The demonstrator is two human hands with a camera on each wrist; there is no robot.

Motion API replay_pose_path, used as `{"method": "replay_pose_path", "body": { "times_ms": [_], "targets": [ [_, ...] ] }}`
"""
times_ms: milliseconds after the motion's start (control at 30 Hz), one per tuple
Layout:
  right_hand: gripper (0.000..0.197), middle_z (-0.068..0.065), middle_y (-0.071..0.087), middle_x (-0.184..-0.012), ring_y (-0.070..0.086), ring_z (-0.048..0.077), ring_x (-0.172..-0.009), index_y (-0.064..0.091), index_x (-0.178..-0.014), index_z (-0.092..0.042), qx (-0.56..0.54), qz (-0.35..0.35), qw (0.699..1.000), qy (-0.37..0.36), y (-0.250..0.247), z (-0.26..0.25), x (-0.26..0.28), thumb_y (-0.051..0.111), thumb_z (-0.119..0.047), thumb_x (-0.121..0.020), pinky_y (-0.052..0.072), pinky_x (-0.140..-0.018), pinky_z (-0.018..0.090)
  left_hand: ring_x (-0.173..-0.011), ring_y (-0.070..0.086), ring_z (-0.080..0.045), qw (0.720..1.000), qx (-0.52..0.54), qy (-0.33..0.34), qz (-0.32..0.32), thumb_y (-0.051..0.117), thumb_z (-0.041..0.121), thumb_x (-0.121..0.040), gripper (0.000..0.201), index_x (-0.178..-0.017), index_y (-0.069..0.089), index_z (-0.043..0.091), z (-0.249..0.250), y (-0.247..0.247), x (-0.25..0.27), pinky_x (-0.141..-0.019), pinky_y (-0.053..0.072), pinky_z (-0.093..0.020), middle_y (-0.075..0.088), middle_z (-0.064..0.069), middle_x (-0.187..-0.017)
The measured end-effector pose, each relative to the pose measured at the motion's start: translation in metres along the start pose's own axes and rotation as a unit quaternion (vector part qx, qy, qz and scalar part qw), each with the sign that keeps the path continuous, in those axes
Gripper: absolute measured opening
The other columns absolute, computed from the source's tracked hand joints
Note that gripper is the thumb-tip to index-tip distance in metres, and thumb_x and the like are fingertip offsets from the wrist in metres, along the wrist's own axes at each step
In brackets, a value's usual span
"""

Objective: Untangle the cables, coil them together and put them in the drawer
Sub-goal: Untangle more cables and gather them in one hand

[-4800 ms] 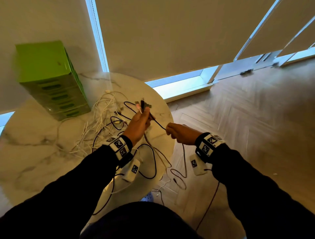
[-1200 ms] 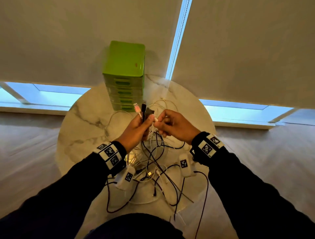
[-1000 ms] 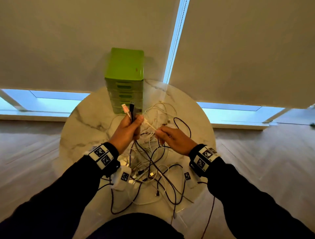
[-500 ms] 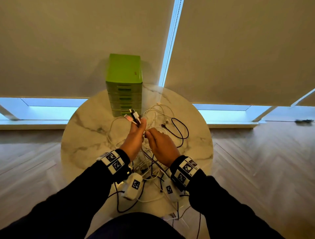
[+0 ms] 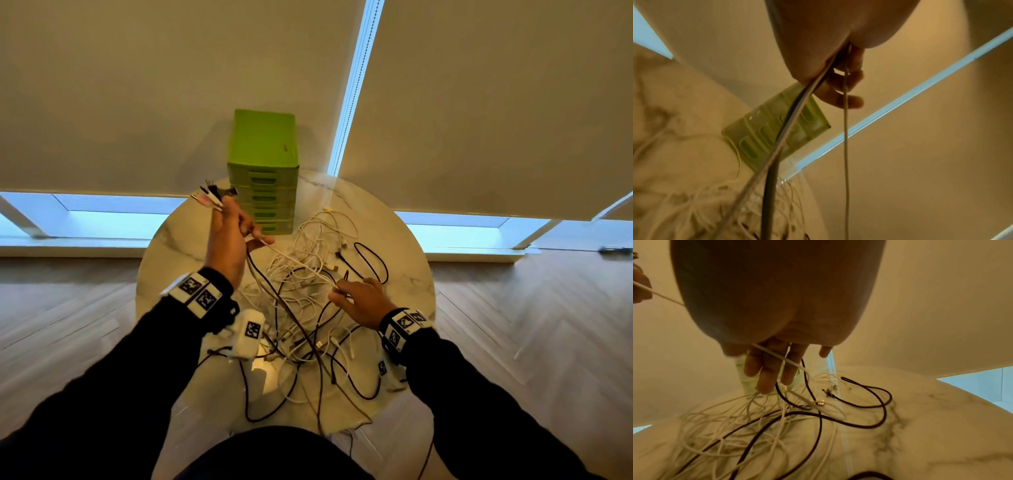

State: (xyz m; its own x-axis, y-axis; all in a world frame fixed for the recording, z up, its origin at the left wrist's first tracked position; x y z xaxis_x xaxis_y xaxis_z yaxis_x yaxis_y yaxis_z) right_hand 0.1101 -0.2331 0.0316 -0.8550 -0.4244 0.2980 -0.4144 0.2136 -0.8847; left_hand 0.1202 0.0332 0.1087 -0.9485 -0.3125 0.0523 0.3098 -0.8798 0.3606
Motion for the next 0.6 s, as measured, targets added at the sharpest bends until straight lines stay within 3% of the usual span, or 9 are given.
{"method": "replay_pose_path", "body": {
  "times_ms": [67, 133, 200, 267, 333, 467, 600],
  "targets": [
    [0.033, -0.011, 0.067, -0.084, 0.062, 0.009, -0.091, 0.053, -0.095, -0.034, -0.009, 0.023, 1.000, -0.015, -0.002, -0.002, -0.002, 0.025, -0.047, -0.107, 0.022, -0.112, 0.045, -0.052, 0.033, -0.009, 1.000, -0.012, 0.020, 0.002, 0.029, 0.043, -0.110, 0.036, -0.082, 0.037, 0.021, 0.009, -0.005, -0.008, -0.050, 0.043, -0.028, 0.031, 0.008, -0.061],
    [0.049, -0.008, 0.062, -0.067, 0.066, 0.020, -0.079, 0.059, -0.091, -0.028, -0.009, 0.080, 0.997, -0.009, -0.010, -0.009, -0.010, 0.018, -0.051, -0.104, 0.037, -0.100, 0.042, -0.051, 0.028, -0.007, 0.998, -0.062, 0.013, -0.015, 0.030, 0.040, -0.110, 0.037, -0.079, 0.037, 0.022, 0.006, -0.003, -0.006, -0.050, 0.028, -0.024, 0.032, 0.009, -0.060],
    [0.055, 0.002, 0.067, -0.071, 0.065, 0.034, -0.076, 0.062, -0.089, -0.020, -0.071, 0.164, 0.984, 0.024, -0.024, -0.016, -0.023, 0.022, -0.055, -0.102, 0.049, -0.079, 0.042, -0.053, 0.032, -0.008, 0.988, -0.144, -0.027, -0.040, 0.033, 0.043, -0.109, 0.039, -0.077, 0.043, 0.022, -0.009, 0.002, 0.001, -0.052, 0.027, -0.025, 0.037, 0.006, -0.061],
    [0.050, 0.010, 0.070, -0.080, 0.065, 0.035, -0.077, 0.061, -0.088, -0.020, -0.125, 0.217, 0.968, 0.031, -0.036, -0.032, -0.030, 0.028, -0.055, -0.102, 0.051, -0.073, 0.045, -0.056, 0.040, -0.012, 0.969, -0.222, -0.089, -0.065, 0.037, 0.049, -0.106, 0.045, -0.075, 0.052, 0.021, -0.026, 0.007, 0.011, -0.056, 0.031, -0.030, 0.048, 0.005, -0.061],
    [0.042, 0.009, 0.069, -0.080, 0.064, 0.033, -0.075, 0.060, -0.090, -0.019, -0.103, 0.228, 0.968, -0.004, -0.042, -0.051, -0.036, 0.033, -0.048, -0.105, 0.051, -0.069, 0.044, -0.057, 0.046, -0.015, 0.953, -0.248, -0.155, -0.075, 0.037, 0.050, -0.106, 0.051, -0.073, 0.060, 0.018, -0.042, 0.013, 0.018, -0.057, 0.034, -0.031, 0.060, 0.002, -0.062],
    [0.045, 0.008, 0.070, -0.080, 0.064, 0.034, -0.074, 0.061, -0.091, -0.019, -0.043, 0.229, 0.972, -0.033, -0.035, -0.073, -0.041, 0.032, -0.051, -0.103, 0.053, -0.065, 0.046, -0.049, 0.045, -0.012, 0.957, -0.143, -0.246, -0.065, 0.036, 0.048, -0.107, 0.056, -0.073, 0.061, 0.011, -0.048, 0.025, 0.022, -0.052, 0.032, -0.027, 0.067, -0.007, -0.066],
    [0.058, 0.008, 0.070, -0.076, 0.064, 0.033, -0.071, 0.062, -0.082, -0.016, -0.086, 0.229, 0.969, -0.029, -0.027, -0.060, -0.045, 0.026, -0.060, -0.098, 0.052, -0.065, 0.047, -0.042, 0.037, -0.008, 0.963, -0.096, -0.235, -0.090, 0.032, 0.048, -0.108, 0.053, -0.071, 0.049, 0.014, -0.040, 0.024, 0.018, -0.046, 0.028, -0.023, 0.052, -0.002, -0.063]
  ]
}}
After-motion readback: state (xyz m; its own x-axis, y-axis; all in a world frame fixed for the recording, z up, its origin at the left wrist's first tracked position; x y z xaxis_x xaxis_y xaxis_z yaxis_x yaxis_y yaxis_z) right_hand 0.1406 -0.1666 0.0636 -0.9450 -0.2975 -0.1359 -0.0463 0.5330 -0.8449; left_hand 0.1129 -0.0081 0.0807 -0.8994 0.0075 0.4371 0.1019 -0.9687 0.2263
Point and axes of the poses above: each hand's wrist, its own x-axis away from the middle knuckle, its own y-axis out of the palm, z = x × y, the point moved 1 cm from there along -x, towards the middle knuckle
